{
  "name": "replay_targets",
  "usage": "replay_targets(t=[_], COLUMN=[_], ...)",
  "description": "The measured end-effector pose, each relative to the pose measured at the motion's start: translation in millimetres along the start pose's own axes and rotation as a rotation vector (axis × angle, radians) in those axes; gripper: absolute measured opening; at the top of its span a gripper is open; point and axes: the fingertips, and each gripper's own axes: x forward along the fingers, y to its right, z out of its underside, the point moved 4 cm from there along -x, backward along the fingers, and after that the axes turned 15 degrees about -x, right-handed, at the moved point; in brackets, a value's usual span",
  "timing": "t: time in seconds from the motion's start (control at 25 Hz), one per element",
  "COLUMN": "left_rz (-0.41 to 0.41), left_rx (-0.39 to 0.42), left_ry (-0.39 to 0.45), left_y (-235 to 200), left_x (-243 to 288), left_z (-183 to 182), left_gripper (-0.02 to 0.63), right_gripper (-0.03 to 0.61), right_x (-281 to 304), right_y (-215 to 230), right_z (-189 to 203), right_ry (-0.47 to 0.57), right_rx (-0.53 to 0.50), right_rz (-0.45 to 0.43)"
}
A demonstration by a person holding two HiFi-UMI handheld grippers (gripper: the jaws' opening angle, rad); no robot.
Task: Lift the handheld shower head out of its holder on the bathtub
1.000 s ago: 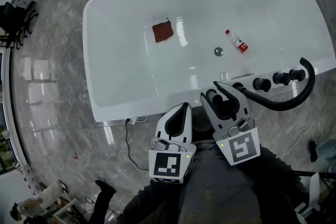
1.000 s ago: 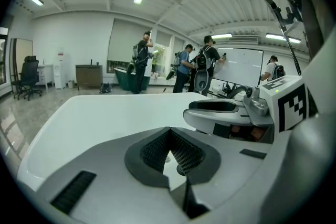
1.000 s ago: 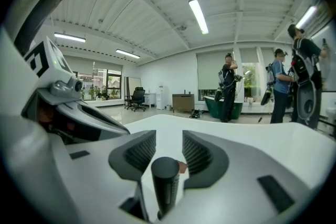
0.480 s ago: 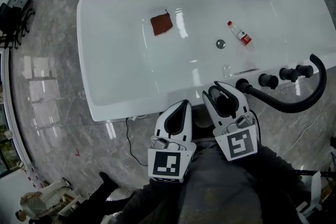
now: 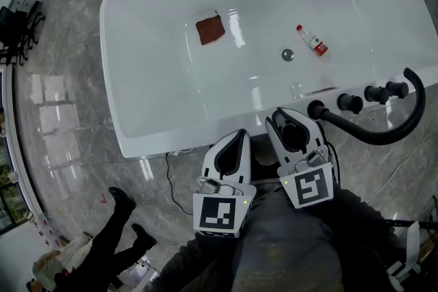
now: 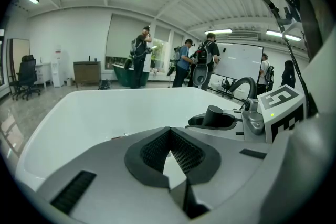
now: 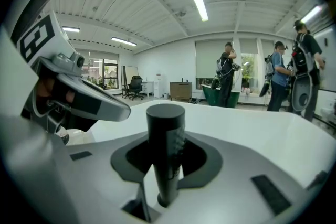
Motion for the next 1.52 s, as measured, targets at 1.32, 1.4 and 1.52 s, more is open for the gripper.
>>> replay_targets(t=[1.32, 1.4, 1.52], left_rz=[0.062, 0.068, 0.069], left_rx=[0.047, 0.052, 0.070], left_ry=[0.111, 0.117, 0.129], left_y=[69, 71, 70], left_x=[-83, -84, -76], left_z=[-154, -155, -143], left_gripper=[0.003, 0.003, 0.003], right_gripper=[0.109, 0.109, 0.109], right_x=[-66, -66, -65], right_y=[49, 51, 52], right_z=[-178, -177, -160], right_ry=[0.083, 0.087, 0.087], right_rx=[-0.016, -0.008, -0.003], right_rz=[0.038, 0.046, 0.055])
